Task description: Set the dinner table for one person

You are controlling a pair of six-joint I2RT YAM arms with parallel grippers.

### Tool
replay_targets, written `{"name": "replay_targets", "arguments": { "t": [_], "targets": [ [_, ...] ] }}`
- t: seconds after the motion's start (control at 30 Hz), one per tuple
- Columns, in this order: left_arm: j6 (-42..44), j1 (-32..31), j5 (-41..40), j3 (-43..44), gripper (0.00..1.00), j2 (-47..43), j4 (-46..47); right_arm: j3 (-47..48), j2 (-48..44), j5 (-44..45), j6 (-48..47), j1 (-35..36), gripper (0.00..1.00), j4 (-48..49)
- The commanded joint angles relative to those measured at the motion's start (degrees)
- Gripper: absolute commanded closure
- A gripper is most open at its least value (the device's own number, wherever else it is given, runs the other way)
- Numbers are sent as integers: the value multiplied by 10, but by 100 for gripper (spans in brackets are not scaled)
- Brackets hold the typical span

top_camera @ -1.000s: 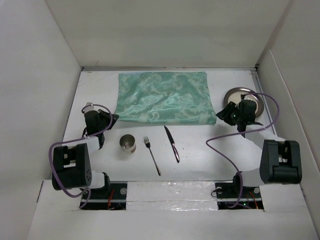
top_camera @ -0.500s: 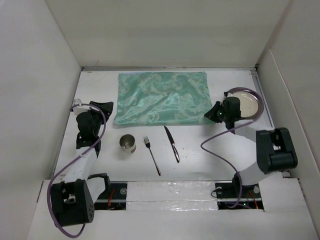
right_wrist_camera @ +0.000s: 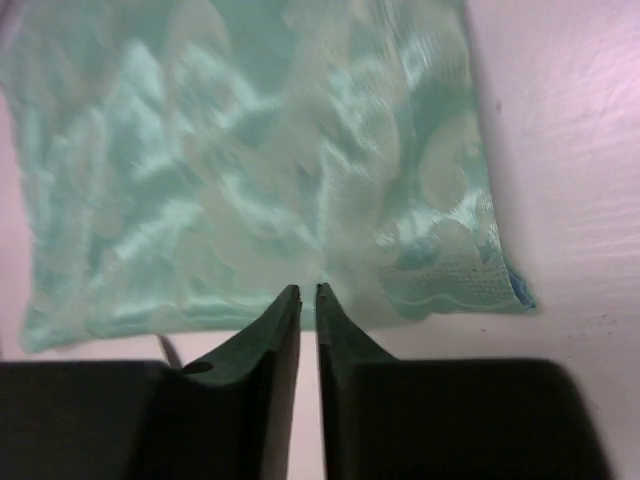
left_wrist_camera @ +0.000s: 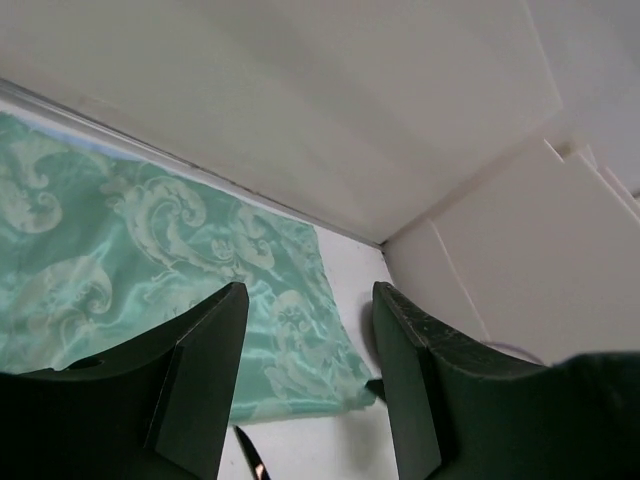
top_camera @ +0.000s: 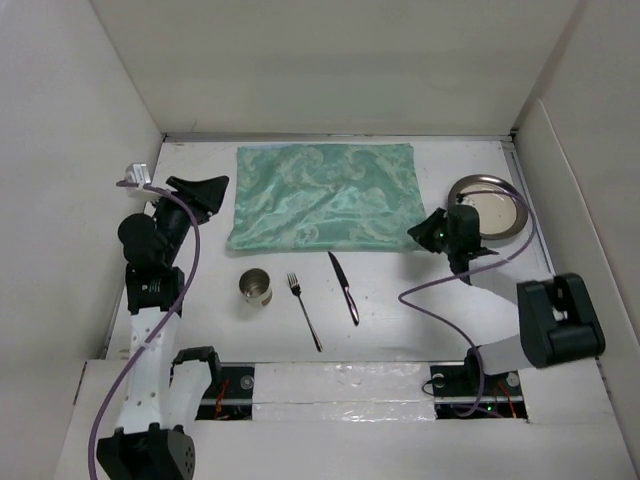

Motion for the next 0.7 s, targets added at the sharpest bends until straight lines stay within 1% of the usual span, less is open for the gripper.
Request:
{"name": "replay_targets", "arguments": {
  "t": [0.0,0.03,0.07,0.1,0.13,0.2,0.23,0.27,0.3,0.33,0.4,0.47,0.5,0.53,0.57,0.6,0.63,0.67],
  "targets": [
    [49,0,75,23,51,-26,-36,28,-102,92,-21,-19,79,-27],
    [59,-13,87,24,53,-28,-43,33,-123,111,-27,-27,66,-43],
    [83,-24,82,24,54,-32,-53,36,-156,149,-33,-37,59,-73],
    [93,-35,82,18,55,-32,-65,32,-169,169,-26,-62,51,-84],
    [101,-42,102,10,60,-32,-66,25,-182,187,-19,-80,39,-88],
    [111,-42,131,-14,70,-33,-65,10,-205,184,-5,-132,32,-88],
    [119,-42,147,-20,77,-34,-71,-8,-209,165,-3,-195,29,-80],
    [125,-42,152,-26,81,-38,-78,-17,-209,140,2,-229,28,-55],
    [137,-42,158,-29,85,-38,-96,-23,-201,93,7,-261,28,-47],
    [146,-42,173,-29,86,-39,-103,-26,-192,71,12,-315,27,-42],
    [154,-65,171,-26,86,-33,-116,-21,-149,13,25,-356,26,-28],
    [152,-65,194,-28,83,-24,-109,-14,-114,-17,35,-391,25,-2],
    [151,-65,198,-26,80,-22,-109,-12,-93,-38,40,-391,25,14],
    [153,-65,207,-25,70,-12,-109,15,-23,-88,46,-404,24,36],
    [153,-65,207,-24,69,-12,-109,15,-23,-89,46,-404,24,36],
    [152,-65,207,-25,67,-8,-109,24,26,-100,50,-404,23,45],
    [150,-65,212,-26,61,-5,-110,31,51,-113,58,-404,23,57],
    [150,-65,214,-26,60,-2,-108,40,72,-139,76,-404,23,91]
  ]
}}
